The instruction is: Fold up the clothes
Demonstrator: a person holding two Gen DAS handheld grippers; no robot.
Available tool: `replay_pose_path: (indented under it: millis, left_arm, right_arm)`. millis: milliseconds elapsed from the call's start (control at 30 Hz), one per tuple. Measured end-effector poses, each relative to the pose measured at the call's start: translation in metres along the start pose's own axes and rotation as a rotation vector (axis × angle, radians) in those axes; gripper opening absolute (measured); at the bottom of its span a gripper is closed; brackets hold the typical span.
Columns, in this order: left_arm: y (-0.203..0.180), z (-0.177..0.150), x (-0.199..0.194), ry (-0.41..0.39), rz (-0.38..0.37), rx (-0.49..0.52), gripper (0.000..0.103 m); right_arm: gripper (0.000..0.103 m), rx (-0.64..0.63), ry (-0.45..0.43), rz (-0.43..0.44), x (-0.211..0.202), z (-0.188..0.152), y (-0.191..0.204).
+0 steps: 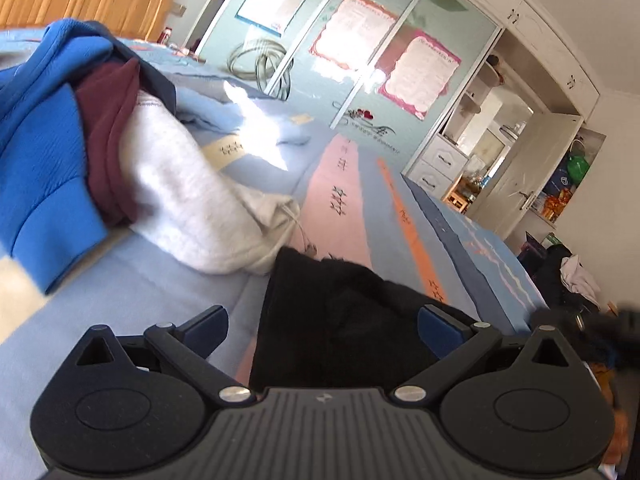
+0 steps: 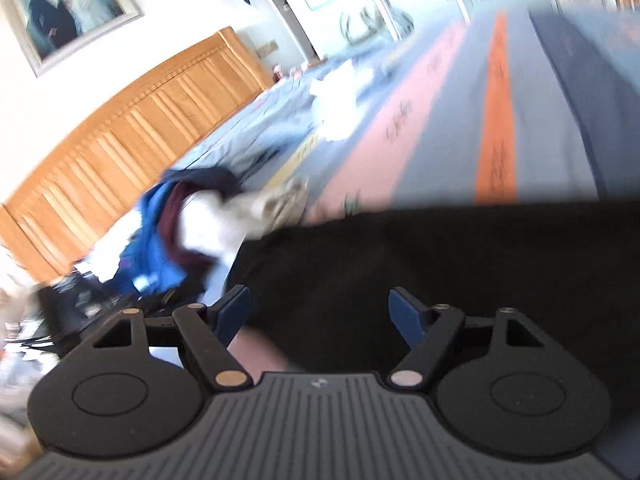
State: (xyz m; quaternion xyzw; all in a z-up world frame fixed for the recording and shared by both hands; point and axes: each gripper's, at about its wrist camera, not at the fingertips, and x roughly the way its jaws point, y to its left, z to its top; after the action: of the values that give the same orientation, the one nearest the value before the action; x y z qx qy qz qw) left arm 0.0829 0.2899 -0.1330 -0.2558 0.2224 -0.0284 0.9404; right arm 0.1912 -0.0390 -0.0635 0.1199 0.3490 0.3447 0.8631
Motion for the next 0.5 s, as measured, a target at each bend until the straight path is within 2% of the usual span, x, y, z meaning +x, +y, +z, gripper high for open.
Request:
replay_pose_path:
  millis: [67,133,267,300,433,500]
  left_arm:
    - [0.006,-0.003,0.006,-0.009,-0.025,-0.024,0.101]
    - [0.012,-0.005,0.012,-0.018,-0.05,-0.047,0.101]
    - [0.014,-0.014,0.023,0.002,-0.092,-0.017,0.101]
    - [0.016,-0.015,0.025,0.008,-0.097,-0.024,0.101]
    - [0.027,-0.015,0.028,0.002,-0.082,-0.056,0.101]
    - [0.035,-0.013,0.029,-0.006,-0.077,-0.081,0.101]
  right_arm:
    - [0.078,-0.015,0.031,0.046,0.026,0.019,0.007]
    - [0.078,-0.083,0.053,0.053,0.052,0.033,0.019]
    - [0.074,-0.409,0.113,-0.068,0.096,0.039,0.047]
    - [0.072,-0.469,0.134,-0.074,0.105,0.039,0.051]
    - [0.07,-0.612,0.199,-0.068,0.132,0.033,0.063]
    - [0.067,-0.631,0.223,-0.053,0.141,0.034,0.064]
